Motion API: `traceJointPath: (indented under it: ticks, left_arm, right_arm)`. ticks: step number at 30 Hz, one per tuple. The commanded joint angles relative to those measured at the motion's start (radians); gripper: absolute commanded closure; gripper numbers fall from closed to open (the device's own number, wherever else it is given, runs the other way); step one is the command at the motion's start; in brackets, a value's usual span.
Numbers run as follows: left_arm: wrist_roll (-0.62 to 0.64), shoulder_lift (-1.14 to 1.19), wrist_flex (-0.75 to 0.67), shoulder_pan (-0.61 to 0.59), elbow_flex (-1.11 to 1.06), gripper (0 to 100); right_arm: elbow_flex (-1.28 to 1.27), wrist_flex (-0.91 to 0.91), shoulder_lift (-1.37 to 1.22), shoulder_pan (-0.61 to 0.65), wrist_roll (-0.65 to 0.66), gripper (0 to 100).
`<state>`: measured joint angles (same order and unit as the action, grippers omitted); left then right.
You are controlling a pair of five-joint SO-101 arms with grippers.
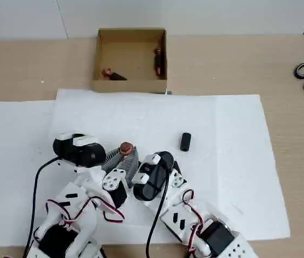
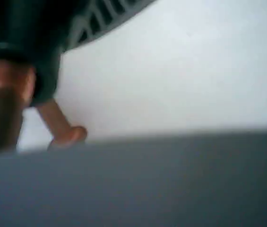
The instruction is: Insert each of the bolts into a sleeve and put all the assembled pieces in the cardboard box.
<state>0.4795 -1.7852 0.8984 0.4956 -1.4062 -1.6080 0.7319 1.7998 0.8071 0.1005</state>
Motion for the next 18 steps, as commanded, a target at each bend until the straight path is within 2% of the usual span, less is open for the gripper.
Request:
traceJointPath:
  ticks: [1,5,9,16,18]
  left_arm:
    - [0.006,-0.006,0.026,0.015,0.027,99]
    - [0.003,-0.006,0.095,0.018,0.025,99]
    - [-0.028,-0.006,0.169,0.074,0.024,99]
    - [-0.104,-0.002,0.181,0.084,-0.01,99]
    - [-0.12,-0.002,0.181,0.081,-0.022,99]
  right_arm:
    - [0.094,-0.013,0.016,0.004,-0.002,99.6]
    - [0.124,-0.013,0.015,0.004,0.0,99.6]
    - [0.135,-0.013,0.015,0.004,0.0,99.6]
    - [0.152,-0.015,0.015,0.004,0.006,99.6]
    - [0.17,-0.03,0.015,0.004,0.043,99.6]
